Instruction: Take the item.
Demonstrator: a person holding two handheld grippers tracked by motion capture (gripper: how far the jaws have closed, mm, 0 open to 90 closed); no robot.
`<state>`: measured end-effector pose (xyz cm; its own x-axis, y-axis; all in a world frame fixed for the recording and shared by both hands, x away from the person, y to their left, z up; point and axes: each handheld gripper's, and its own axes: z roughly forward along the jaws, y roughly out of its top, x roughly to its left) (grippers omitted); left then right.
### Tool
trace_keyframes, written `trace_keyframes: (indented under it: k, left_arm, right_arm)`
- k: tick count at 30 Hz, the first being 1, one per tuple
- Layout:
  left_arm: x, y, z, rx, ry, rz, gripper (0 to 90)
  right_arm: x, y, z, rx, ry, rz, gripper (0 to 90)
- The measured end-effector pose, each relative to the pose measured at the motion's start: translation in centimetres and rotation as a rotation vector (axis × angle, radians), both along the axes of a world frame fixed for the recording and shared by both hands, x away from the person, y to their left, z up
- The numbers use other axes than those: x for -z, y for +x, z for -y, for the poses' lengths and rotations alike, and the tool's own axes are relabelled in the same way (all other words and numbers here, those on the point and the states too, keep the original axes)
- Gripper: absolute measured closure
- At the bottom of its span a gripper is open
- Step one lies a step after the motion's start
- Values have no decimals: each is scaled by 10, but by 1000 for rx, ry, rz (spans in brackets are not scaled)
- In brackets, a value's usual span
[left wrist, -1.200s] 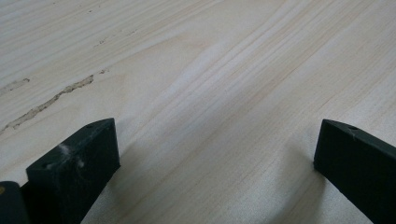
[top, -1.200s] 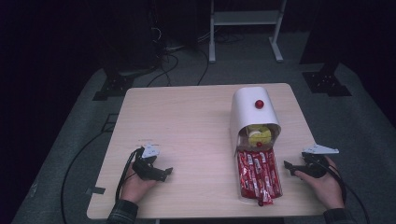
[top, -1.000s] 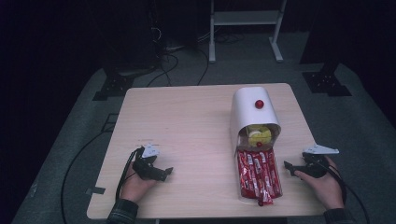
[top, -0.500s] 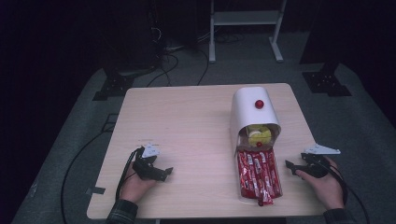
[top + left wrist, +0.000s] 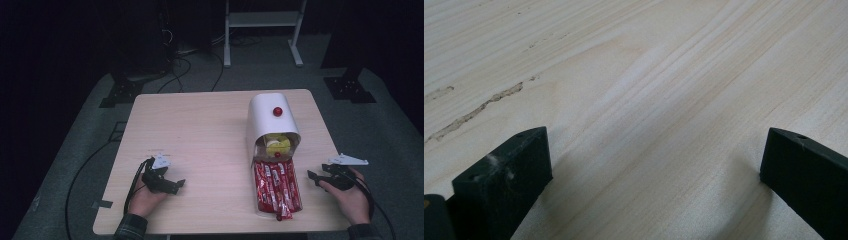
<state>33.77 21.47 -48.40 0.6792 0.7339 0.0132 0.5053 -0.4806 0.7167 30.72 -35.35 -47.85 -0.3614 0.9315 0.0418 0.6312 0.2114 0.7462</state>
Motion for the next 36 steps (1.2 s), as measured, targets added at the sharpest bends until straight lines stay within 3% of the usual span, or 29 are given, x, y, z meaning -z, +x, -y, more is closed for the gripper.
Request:
trace_keyframes:
  k: [36]
  left_arm:
    - [0,0,0,0,0,0,0]
  right_arm:
    - [-23,-13,1,-12,82,86,365]
